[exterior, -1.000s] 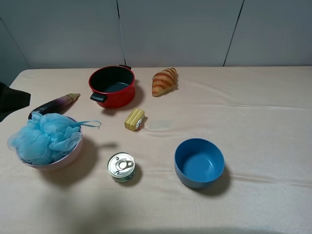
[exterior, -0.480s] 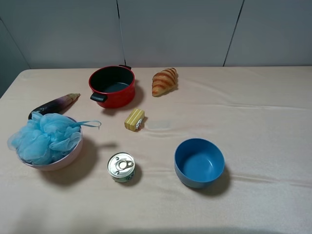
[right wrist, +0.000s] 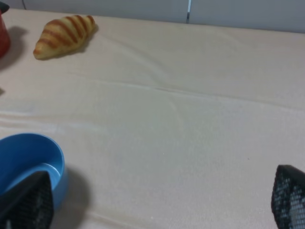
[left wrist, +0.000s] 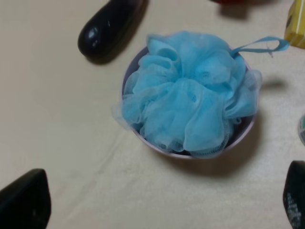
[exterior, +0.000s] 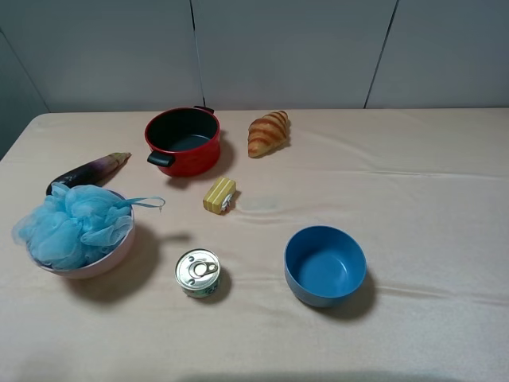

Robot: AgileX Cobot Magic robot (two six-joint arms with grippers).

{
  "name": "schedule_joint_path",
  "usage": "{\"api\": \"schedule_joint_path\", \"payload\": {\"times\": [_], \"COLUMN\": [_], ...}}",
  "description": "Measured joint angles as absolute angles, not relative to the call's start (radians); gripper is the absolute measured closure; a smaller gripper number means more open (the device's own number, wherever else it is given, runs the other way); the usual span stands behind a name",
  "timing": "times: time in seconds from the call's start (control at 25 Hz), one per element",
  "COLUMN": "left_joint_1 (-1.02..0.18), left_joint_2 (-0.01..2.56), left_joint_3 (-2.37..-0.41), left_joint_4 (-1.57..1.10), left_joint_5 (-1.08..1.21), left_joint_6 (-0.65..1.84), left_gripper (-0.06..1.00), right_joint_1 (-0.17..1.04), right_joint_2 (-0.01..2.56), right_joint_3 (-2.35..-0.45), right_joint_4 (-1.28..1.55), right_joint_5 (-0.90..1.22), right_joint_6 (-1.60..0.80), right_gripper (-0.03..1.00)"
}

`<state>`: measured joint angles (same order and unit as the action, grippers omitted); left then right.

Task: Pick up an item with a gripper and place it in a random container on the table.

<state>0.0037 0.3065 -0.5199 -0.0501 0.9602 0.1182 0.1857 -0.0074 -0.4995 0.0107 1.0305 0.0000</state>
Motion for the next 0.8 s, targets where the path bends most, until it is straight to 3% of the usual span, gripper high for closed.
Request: {"api": "schedule_joint_path", "payload": {"times": [0.24,0.56,0.8], "left_joint_1": [0.062,0.068,0.068], "left_joint_2": [0.222,0.014,-0.004], "left_joint_3": [-0.498,-0.497,-0.497], "left_joint_4": [-0.072,-0.075,-0.089], "left_joint_5": [1.06,1.061,1.079], "left_joint_6": [0.28,0.314,0.353], "left_gripper": [-0.04,-0.04,-0.04], "right_joint_1": [0.186,0.186,0.186], "right_joint_2": [-0.007,-0.007,-0.007], "right_joint_3": [-0.5,-0.5,-0.5], "right_joint_4": [0.011,0.011,0.011], "right_joint_5": [1.03,1.03,1.03], "right_joint_6": [0.0,0.0,0.0], "right_gripper": [0.27,0.27,0.27]}}
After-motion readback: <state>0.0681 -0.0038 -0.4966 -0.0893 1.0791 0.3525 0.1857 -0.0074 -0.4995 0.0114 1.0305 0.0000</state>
